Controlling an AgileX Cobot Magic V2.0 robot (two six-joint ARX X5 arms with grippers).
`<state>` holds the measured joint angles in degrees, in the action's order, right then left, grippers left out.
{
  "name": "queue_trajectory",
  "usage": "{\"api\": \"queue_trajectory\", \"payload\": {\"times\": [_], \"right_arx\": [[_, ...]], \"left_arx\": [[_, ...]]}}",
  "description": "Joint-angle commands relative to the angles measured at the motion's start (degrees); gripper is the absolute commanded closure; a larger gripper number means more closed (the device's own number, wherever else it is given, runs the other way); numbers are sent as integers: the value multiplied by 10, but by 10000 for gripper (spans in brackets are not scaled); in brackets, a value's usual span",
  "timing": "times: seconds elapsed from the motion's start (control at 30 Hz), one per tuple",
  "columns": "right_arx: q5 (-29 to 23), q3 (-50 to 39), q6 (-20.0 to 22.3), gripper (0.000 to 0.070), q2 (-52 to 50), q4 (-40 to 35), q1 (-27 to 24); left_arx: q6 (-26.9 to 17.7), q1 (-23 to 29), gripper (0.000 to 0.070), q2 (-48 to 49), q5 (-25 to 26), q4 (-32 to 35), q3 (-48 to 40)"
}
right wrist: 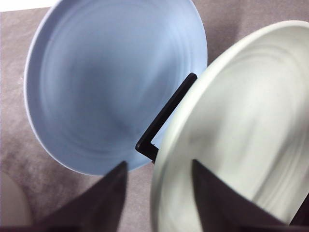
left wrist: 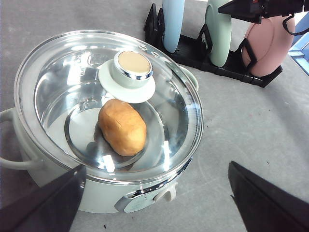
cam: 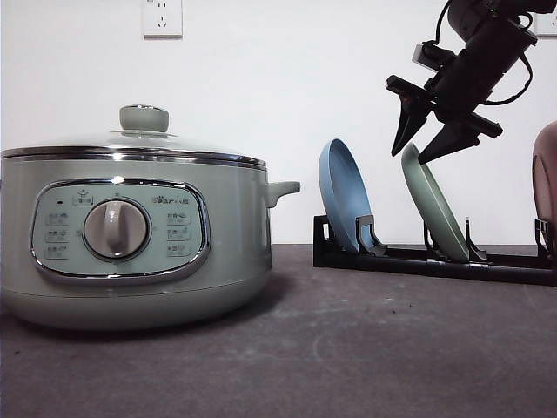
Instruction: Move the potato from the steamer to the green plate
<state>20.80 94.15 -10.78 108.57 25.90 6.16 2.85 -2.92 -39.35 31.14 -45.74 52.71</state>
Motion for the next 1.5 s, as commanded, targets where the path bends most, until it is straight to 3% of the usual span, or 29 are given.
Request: {"api": "queue_trajectory", "payload": {"times": [0.0,0.33,0.87,1.17,1.47], "right_arx": [[-1,14,-6,536,14,-6,3],[-1,14,-11,693,14,-6,2],[2,26,-19,694,-27,-15,3],[32,57,-23,694,-86,-9,4],[30,57,27,694,-172,89,31]], "left_arx": [[-5,-2,104,-3,3,3,12],[-5,-2,104,-3,3,3,12],[-5,-2,104,-3,3,3,12],[-5,-2,104,-3,3,4,12],[-5,-2,104,-3,3,5,12]]}}
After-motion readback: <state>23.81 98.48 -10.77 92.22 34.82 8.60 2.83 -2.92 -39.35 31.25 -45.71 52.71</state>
